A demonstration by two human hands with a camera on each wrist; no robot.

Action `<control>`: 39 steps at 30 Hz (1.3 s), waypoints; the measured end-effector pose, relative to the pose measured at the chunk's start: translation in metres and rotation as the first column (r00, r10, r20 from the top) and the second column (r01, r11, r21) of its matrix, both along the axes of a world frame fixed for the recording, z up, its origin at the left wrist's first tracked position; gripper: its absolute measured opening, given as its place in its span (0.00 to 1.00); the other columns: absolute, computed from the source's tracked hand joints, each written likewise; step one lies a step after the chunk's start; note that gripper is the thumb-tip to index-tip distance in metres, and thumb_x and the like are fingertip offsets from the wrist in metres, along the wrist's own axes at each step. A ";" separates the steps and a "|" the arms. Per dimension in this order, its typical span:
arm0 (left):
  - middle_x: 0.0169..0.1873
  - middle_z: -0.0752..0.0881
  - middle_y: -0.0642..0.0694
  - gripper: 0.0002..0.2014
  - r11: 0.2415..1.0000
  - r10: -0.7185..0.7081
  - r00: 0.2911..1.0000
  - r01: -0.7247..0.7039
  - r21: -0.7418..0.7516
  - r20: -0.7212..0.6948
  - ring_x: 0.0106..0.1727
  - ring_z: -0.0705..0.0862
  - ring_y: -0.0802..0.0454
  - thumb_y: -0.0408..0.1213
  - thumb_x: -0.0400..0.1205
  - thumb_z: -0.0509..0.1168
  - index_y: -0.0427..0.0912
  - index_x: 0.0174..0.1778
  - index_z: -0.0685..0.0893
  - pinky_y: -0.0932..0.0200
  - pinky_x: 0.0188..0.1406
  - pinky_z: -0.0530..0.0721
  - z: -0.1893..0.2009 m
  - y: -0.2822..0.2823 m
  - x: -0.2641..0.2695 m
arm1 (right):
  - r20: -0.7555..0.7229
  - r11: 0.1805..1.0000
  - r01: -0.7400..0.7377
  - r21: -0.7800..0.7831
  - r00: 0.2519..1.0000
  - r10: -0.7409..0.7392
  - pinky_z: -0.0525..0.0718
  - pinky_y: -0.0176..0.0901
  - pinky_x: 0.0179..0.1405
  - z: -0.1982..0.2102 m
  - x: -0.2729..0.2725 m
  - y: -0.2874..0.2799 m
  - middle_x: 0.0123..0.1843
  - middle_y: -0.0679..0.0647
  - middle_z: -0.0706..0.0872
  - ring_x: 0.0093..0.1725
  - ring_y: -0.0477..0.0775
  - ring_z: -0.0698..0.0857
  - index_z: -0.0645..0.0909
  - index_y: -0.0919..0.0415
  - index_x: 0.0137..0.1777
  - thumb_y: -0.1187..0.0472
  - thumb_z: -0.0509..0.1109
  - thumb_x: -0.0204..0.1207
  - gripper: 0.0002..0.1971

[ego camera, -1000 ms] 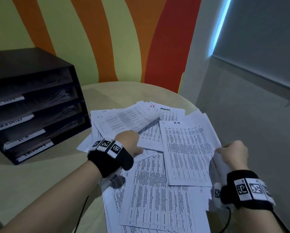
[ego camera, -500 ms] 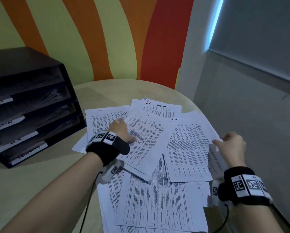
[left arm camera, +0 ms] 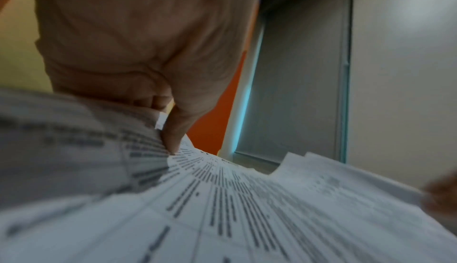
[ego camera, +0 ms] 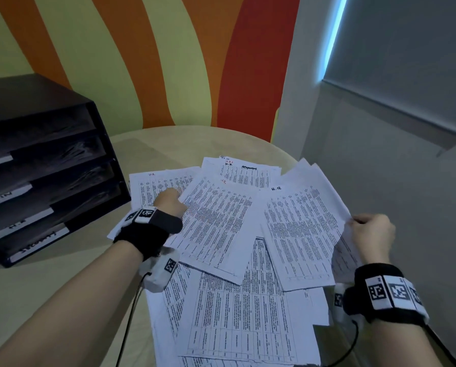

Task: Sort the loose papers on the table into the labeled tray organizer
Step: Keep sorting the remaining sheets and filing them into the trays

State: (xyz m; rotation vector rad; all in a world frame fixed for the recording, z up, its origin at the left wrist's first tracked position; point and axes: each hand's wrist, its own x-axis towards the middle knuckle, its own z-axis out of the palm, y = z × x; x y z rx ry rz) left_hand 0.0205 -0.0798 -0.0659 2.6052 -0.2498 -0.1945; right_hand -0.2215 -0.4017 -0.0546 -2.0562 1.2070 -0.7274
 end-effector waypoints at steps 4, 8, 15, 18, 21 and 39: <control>0.31 0.73 0.38 0.08 0.953 0.031 0.985 -0.080 -0.292 -0.169 0.32 0.74 0.46 0.22 0.78 0.65 0.37 0.38 0.76 0.60 0.33 0.69 0.000 0.014 0.003 | 0.160 1.000 -0.003 0.012 0.987 0.001 0.78 0.43 0.46 0.001 -0.003 -0.005 0.43 0.65 0.89 0.45 0.64 0.86 0.89 0.69 0.51 0.71 0.67 0.75 0.10; 0.36 0.78 0.38 0.03 0.925 0.045 0.974 -0.124 -0.358 -0.222 0.34 0.75 0.47 0.25 0.82 0.66 0.33 0.43 0.79 0.60 0.29 0.67 0.010 0.018 0.000 | 0.240 0.983 0.020 0.184 0.969 -0.065 0.86 0.57 0.37 -0.001 -0.004 -0.001 0.33 0.61 0.85 0.31 0.62 0.83 0.86 0.65 0.41 0.67 0.68 0.74 0.06; 0.42 0.86 0.35 0.09 0.947 0.017 0.958 -0.106 -0.302 -0.286 0.51 0.83 0.39 0.25 0.83 0.66 0.25 0.56 0.83 0.57 0.46 0.73 0.006 0.016 -0.007 | 0.362 0.994 0.044 -0.097 0.932 -0.006 0.76 0.47 0.46 0.022 -0.007 -0.006 0.43 0.61 0.82 0.45 0.59 0.80 0.82 0.68 0.51 0.68 0.61 0.80 0.08; 0.64 0.81 0.25 0.19 0.989 -0.024 0.941 -0.028 -0.146 -0.339 0.67 0.80 0.31 0.32 0.83 0.67 0.24 0.67 0.78 0.45 0.64 0.81 0.003 0.012 -0.016 | 0.540 0.995 -0.014 -0.094 0.839 0.063 0.73 0.42 0.42 0.039 -0.009 0.007 0.44 0.57 0.81 0.43 0.53 0.78 0.80 0.64 0.53 0.65 0.61 0.83 0.07; 0.69 0.77 0.27 0.23 0.997 -0.057 0.930 0.032 -0.075 -0.362 0.72 0.75 0.32 0.35 0.84 0.66 0.22 0.71 0.73 0.45 0.68 0.74 0.004 0.010 -0.022 | 0.665 0.996 -0.041 0.081 0.746 -0.024 0.74 0.43 0.26 0.049 -0.005 0.016 0.32 0.52 0.79 0.26 0.50 0.76 0.80 0.56 0.48 0.60 0.62 0.81 0.05; 0.64 0.84 0.32 0.54 0.923 -0.212 0.810 -0.017 -0.384 -0.547 0.63 0.83 0.30 0.52 0.53 0.86 0.43 0.75 0.71 0.36 0.69 0.75 -0.050 -0.002 0.000 | 0.102 0.809 -0.410 0.421 0.908 0.407 0.79 0.49 0.36 -0.015 0.046 0.068 0.35 0.63 0.82 0.32 0.58 0.81 0.77 0.65 0.45 0.63 0.71 0.78 0.06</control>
